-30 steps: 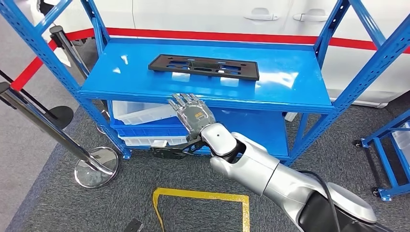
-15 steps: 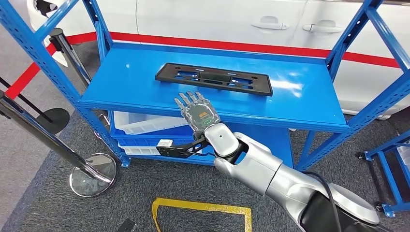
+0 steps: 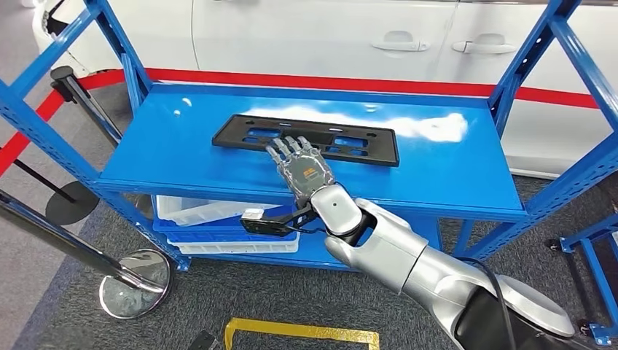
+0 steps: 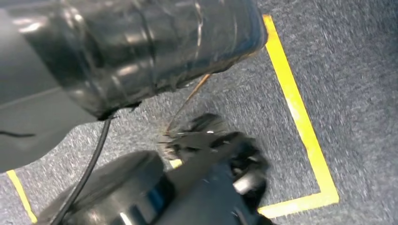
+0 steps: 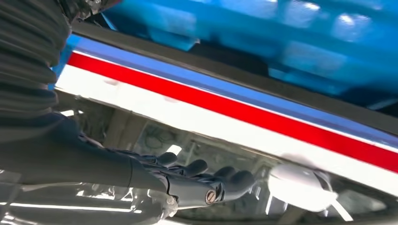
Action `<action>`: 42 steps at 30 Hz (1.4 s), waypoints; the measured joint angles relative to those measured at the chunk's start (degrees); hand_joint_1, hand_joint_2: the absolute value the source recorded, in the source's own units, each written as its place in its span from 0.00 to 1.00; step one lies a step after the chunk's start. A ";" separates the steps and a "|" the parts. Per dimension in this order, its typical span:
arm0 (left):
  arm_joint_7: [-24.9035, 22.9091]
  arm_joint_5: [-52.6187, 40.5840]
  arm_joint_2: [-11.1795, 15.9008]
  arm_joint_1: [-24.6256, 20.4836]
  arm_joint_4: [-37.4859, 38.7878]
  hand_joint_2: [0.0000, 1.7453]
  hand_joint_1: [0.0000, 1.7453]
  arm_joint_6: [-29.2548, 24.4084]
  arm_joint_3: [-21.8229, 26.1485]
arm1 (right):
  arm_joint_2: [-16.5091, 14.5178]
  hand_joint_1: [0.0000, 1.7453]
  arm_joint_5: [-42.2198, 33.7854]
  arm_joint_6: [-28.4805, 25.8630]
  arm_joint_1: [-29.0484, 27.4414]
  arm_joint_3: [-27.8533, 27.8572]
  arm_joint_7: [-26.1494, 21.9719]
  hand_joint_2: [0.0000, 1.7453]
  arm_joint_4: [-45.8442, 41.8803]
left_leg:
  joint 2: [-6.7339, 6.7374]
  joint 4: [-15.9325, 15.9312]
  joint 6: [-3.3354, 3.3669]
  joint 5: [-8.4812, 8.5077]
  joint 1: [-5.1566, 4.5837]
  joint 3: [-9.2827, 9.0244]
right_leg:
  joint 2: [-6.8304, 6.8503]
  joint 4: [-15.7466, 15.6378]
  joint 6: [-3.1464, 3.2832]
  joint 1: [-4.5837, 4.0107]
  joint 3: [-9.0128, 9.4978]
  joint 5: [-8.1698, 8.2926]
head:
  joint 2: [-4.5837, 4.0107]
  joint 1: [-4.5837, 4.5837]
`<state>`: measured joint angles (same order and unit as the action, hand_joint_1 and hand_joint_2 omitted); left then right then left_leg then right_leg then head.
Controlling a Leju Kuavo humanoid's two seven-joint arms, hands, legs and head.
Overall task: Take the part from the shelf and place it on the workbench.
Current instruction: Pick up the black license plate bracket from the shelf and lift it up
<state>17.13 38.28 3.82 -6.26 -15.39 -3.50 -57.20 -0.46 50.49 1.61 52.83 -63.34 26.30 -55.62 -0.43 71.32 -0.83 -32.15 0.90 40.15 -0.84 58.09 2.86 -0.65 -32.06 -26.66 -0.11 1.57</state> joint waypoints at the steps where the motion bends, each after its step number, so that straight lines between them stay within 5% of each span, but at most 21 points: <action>1: 0.00 0.01 0.02 0.07 0.00 0.00 0.00 -0.03 0.00 | 0.00 0.00 0.04 0.21 -0.04 0.01 0.01 1.00 0.07 | 0.01 -3.01 0.20 3.02 -0.06 -0.24 | -0.06 0.03 -0.09 -0.02 0.96 -0.74 | 0.00 0.01; 2: 0.00 0.02 0.05 0.13 0.01 0.00 0.00 -0.05 -0.01 | 0.03 0.00 0.08 0.40 -0.08 0.01 0.02 1.00 0.17 | 0.00 -6.33 0.48 6.15 -0.18 -0.92 | -0.07 0.02 -0.22 0.00 1.69 -1.46 | 0.00 -0.04; 4: 0.02 0.06 0.11 0.09 0.05 0.00 0.00 -0.08 -0.11 | 0.14 0.00 0.14 0.83 -0.11 0.01 0.03 1.00 0.39 | 0.04 -10.99 1.10 9.65 -0.76 -1.64 | -0.05 0.07 -0.69 0.07 2.55 -2.44 | 0.00 -0.10; 6: 0.05 0.07 0.14 -0.03 0.09 0.00 0.00 -0.07 -0.28 | 0.28 0.00 0.18 1.19 -0.33 0.01 0.04 1.00 0.66 | 0.07 -12.26 1.69 9.48 -1.24 -1.65 | -0.03 -0.06 -1.39 0.11 2.72 -2.99 | 0.00 -0.10; 9: 0.08 0.09 0.08 0.13 0.11 0.00 0.00 -0.06 -0.38 | 0.56 0.00 0.22 1.34 -0.42 0.10 0.14 1.00 0.97 | 0.20 -13.59 2.44 9.15 -0.73 -2.81 | 0.04 1.46 -2.35 0.00 2.00 -4.61 | 0.00 -0.14; 13: 0.09 0.12 0.08 -0.01 0.11 0.00 0.00 -0.07 -0.41 | 1.22 0.00 0.32 1.39 -1.14 0.26 0.48 1.00 1.76 | 0.19 -13.88 3.10 7.77 -0.54 -4.43 | 0.13 15.36 -3.37 0.76 -7.09 -7.84 | 0.00 -0.26; 15: 0.09 0.16 0.10 0.08 0.11 0.00 0.00 -0.08 -0.43 | 1.58 0.00 0.65 1.39 -1.66 0.26 0.81 1.00 2.20 | 0.06 -13.61 2.89 6.84 -0.44 -5.40 | 0.19 15.47 -3.84 1.35 -9.23 -4.83 | 0.00 -0.27; 18: 0.09 0.24 0.10 0.07 0.14 0.00 0.00 -0.04 -0.44 | 1.87 0.00 1.28 1.77 -1.67 0.27 1.39 1.00 2.64 | -0.09 -12.55 2.08 5.10 -0.24 -6.52 | 0.23 5.84 -4.15 1.76 -6.49 1.94 | 0.00 -0.27; 23: 0.08 0.28 0.09 -0.10 0.17 0.00 0.00 -0.02 -0.48 | 2.13 0.00 2.34 4.05 -1.72 0.28 2.47 1.00 3.19 | -0.02 -11.66 0.63 3.90 -0.07 -6.04 | 0.04 2.23 -2.30 1.27 -4.82 1.78 | 0.00 -0.24; 26: -0.10 0.59 0.03 -0.10 0.17 0.00 0.00 -0.36 -0.49 | 2.15 0.01 2.29 7.21 -1.68 0.28 2.87 1.00 3.60 | 0.12 -3.93 0.15 0.14 0.02 -2.45 | 0.15 1.72 -1.41 1.33 -4.14 1.69 | 0.00 -0.17; 28: -0.40 0.80 0.01 -0.12 0.18 0.00 0.00 -1.07 -0.50 | 2.14 0.50 1.59 10.62 -1.83 0.28 3.19 1.00 4.17 | 0.12 2.67 0.07 -1.74 0.02 1.22 | 0.22 1.73 -1.16 1.09 -3.95 1.54 | 0.00 -0.18; 30: -0.68 0.83 0.01 0.01 0.20 0.00 0.00 -1.73 -0.50 | 2.13 0.99 0.81 13.84 -1.94 0.28 3.40 1.00 4.87 | 0.12 2.24 0.28 0.13 0.00 1.66 | 0.16 1.75 -1.04 0.88 -3.75 1.41 | 0.00 -0.18; 32: -0.87 0.84 0.02 0.01 0.23 0.00 0.00 -1.99 -0.50 | 2.08 1.00 0.13 16.24 -1.88 0.28 3.51 1.00 5.45 | 0.11 -5.16 0.80 4.19 -0.13 -1.60 | 0.04 1.78 -1.13 0.75 -3.41 1.23 | 0.00 -0.19; 34: -1.03 0.83 0.02 -0.19 0.26 0.00 0.00 -2.03 -0.50 | 2.05 1.00 -0.37 17.65 -1.74 0.28 3.58 1.00 6.08 | 0.06 -11.07 1.20 6.04 -0.43 -4.44 | -0.01 1.81 -1.53 0.59 -3.26 1.10 | 0.00 -0.25; 38: -1.13 0.91 0.00 -0.17 0.26 0.00 0.00 -1.65 -0.51 | 2.08 1.00 -1.14 17.15 -1.63 0.28 4.04 1.00 7.77 | 0.04 -12.89 2.02 6.49 -0.46 -5.34 | 0.07 1.90 -2.66 0.64 -3.24 0.81 | 0.00 -0.26; 40: -0.32 1.43 -0.02 -0.12 0.26 0.00 0.00 -0.38 -0.51 | 2.14 1.00 -1.39 16.20 -1.61 0.28 4.75 1.00 8.98 | 0.13 -13.46 2.63 6.94 -0.20 -5.52 | 0.19 5.53 -3.14 0.69 -4.78 -1.74 | 0.00 -0.37; 42: 1.55 2.25 0.07 -0.10 0.27 0.00 0.00 1.47 -0.50 | 2.20 1.00 -1.50 15.83 -1.59 0.28 5.50 1.00 10.28 | 0.14 -13.50 2.87 7.07 -0.28 -5.42 | 0.24 12.59 -3.46 0.86 -7.83 -5.26 | 0.00 -0.43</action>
<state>18.68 40.53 3.89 -6.36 -15.11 -2.03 -57.70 1.74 48.99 17.44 51.24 -63.06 31.80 -45.34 -0.28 57.82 2.05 -25.08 0.62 34.74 -0.60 70.68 -0.60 0.20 -39.89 -31.92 -0.11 1.15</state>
